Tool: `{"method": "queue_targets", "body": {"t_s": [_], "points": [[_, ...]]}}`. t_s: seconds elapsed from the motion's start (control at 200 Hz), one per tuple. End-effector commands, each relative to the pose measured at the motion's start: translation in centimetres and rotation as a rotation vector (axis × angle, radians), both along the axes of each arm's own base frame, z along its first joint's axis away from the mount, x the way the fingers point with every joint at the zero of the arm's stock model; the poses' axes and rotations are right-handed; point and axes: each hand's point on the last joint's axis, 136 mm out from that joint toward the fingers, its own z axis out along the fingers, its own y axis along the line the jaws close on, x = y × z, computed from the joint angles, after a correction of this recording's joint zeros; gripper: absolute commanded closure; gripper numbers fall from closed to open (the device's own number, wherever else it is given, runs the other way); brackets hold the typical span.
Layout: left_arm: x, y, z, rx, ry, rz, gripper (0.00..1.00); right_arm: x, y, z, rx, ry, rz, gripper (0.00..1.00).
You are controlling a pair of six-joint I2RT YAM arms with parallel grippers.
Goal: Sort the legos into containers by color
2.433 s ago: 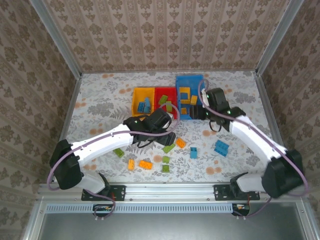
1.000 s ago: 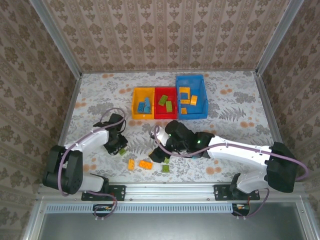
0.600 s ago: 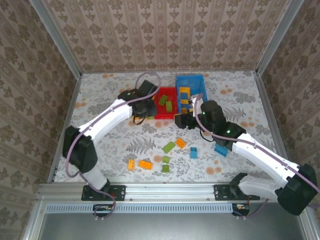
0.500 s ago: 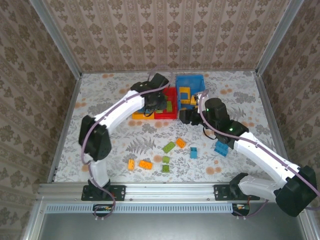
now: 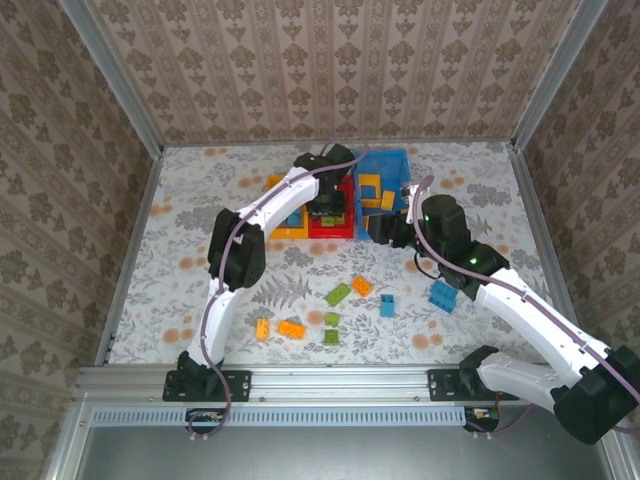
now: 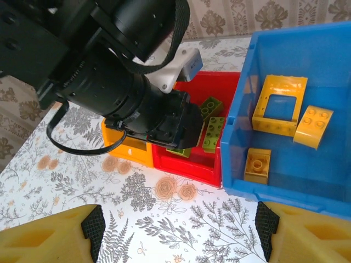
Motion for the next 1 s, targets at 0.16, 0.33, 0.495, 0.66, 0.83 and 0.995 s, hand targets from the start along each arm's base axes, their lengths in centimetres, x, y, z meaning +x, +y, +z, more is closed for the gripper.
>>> {"method": "queue_targets", "body": {"t_s": [0.16,0.33,0.495,0.66,0.83,0.995], "points": [[-0.4,-0.3,1.2,-0.015,0.013,-0.029,0.47,-0.4,-1.0,-0.4,-0.003,0.023,-0.032,0.23],[-0.4,-0.3,4.9,-0.043,-0.059,-0.016,0.44,-0.5,-1.5,0.2,-0.031,0.019,-0.038,0.24],[-2.6,-0.9,10.2,-0.093,-0.193,-0.049,0.41,-1.3,-3.8,-0.1,-0.078,0.066,-0.123,0.25],[-8.3,-7.4,11.3,-0.209,-0.264,-0.41,0.32,-3.3,-7.7,-0.9,-0.146,0.177,-0.283,0.27],[-14.1,-12.2,8.2,-0.311,-0.183,-0.672,0.31,-5.9,-12.5,-1.7,-0.197,0.324,-0.5,0.27],[-16.0,-13.2,8.2,-0.352,-0.191,-0.692,0.32,-8.9,-15.4,-5.7,-0.25,0.547,-0.62,0.22]]}}
